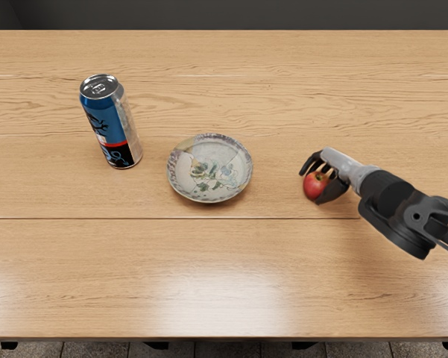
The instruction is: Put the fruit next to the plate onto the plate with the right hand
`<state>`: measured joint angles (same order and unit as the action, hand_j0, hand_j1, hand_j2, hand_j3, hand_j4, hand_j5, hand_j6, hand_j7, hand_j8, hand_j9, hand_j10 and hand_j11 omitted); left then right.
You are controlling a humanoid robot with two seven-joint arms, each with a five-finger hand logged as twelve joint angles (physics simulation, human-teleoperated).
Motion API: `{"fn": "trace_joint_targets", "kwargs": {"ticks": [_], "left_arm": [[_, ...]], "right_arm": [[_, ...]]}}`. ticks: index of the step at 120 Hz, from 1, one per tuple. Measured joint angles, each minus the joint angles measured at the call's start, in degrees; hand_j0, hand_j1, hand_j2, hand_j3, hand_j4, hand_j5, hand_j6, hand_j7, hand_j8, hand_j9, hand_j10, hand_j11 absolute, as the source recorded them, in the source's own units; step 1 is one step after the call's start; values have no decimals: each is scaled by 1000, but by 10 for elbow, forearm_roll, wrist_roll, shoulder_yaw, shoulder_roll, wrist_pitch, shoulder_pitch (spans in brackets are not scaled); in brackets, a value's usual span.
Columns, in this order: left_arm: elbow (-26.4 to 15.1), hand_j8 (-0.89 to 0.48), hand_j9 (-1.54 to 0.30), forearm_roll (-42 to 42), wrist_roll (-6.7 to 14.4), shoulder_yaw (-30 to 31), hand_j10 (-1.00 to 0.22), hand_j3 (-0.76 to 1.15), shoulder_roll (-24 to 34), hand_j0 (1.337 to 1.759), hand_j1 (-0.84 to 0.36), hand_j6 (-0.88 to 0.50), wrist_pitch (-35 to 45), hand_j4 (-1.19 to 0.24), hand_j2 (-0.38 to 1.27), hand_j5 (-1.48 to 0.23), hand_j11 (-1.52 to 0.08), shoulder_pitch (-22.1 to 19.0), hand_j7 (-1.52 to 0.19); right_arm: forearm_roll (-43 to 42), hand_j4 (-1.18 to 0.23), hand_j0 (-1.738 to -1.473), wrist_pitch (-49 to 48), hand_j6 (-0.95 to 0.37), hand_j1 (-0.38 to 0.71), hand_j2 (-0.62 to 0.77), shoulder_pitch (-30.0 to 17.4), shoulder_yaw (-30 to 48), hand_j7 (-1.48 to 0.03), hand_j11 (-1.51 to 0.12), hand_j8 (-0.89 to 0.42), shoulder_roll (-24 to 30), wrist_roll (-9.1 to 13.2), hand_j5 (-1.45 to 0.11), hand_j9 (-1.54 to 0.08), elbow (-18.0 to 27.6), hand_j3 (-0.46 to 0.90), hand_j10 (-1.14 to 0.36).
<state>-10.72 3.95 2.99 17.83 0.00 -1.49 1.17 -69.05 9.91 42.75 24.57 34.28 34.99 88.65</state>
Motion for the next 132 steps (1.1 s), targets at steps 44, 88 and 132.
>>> {"fn": "trace_joint_targets", "kwargs": {"ticks": [44,88,132], "left_arm": [[0,-232,-301,0,0,0,-232,0,0,1658,71,-232,0,-232,46,-301,-301,1,-301],[0,-232,-301,0,0,0,-231,0,0,1658,71,-232,0,-232,46,-301,-301,1,-301],[0,-231,-301,0,0,0,-231,0,0,1658,71,-231,0,-231,46,-301,-301,1,-301]], "right_arm": [[23,-568,-1657,-3,-444,231,124,15,24,-747,-757,-453,-2,0,-757,-756,32,0,-568],[47,-564,-1658,-9,-450,245,176,60,26,-747,-750,-456,-42,0,-761,-750,42,0,-570],[55,-569,-1657,-10,-454,240,169,86,26,-750,-752,-462,-93,0,-761,-752,19,0,-573]]}}
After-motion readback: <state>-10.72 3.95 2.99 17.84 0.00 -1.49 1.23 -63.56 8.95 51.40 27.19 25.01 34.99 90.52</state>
